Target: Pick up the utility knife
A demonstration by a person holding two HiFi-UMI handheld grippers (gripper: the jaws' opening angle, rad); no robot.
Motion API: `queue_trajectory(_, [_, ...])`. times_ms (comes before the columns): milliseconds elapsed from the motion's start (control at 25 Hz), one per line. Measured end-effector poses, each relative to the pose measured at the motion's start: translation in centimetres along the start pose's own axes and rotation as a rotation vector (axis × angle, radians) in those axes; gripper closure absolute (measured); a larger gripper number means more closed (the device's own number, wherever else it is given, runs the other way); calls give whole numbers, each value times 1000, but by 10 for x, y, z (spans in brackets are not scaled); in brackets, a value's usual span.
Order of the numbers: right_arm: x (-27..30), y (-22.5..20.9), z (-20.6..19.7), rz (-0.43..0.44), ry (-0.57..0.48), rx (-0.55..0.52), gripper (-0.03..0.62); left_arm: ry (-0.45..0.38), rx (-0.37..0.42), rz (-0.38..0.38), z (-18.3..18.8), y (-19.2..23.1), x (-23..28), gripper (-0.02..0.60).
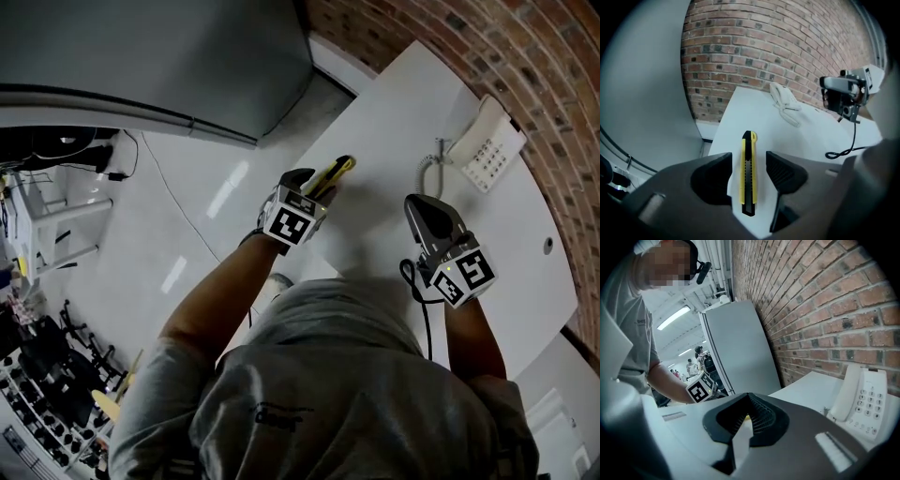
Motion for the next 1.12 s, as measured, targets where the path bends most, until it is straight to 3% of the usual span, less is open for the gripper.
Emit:
queue_trajectory(160, [-2,-7,-5,-4,-2,9,585,45,23,4,4,0,19,351])
queue_trajectory(320, [-4,-10,-8,-3,-1,14,583,153,37,23,5,-5,31,352])
queue_trajectory(440, [-5,-12,-8,-8,-2,23,585,209,89,65,5,-7,36,466])
queue_trajectory(520, [-6,-12,-8,-7,-4,28,585,234,119,71,4,-8,39,467])
queue_trajectory(880, [-3,-5,-4,23,-8,15,585,174,89,53,10,-10,20,466])
queue_trajectory(1120, [10,5,7,61,-7,-11,585,113,49,83,13,0,-6,466])
Point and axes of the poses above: the fingertips, and each gripper's own axes: x forward along the fingers, y to its left, z out of its top, the point moved 10 cm from there along -x, backward along the fingers, and after that the axes turned 1 degree about -z, right-handed, at the moved point
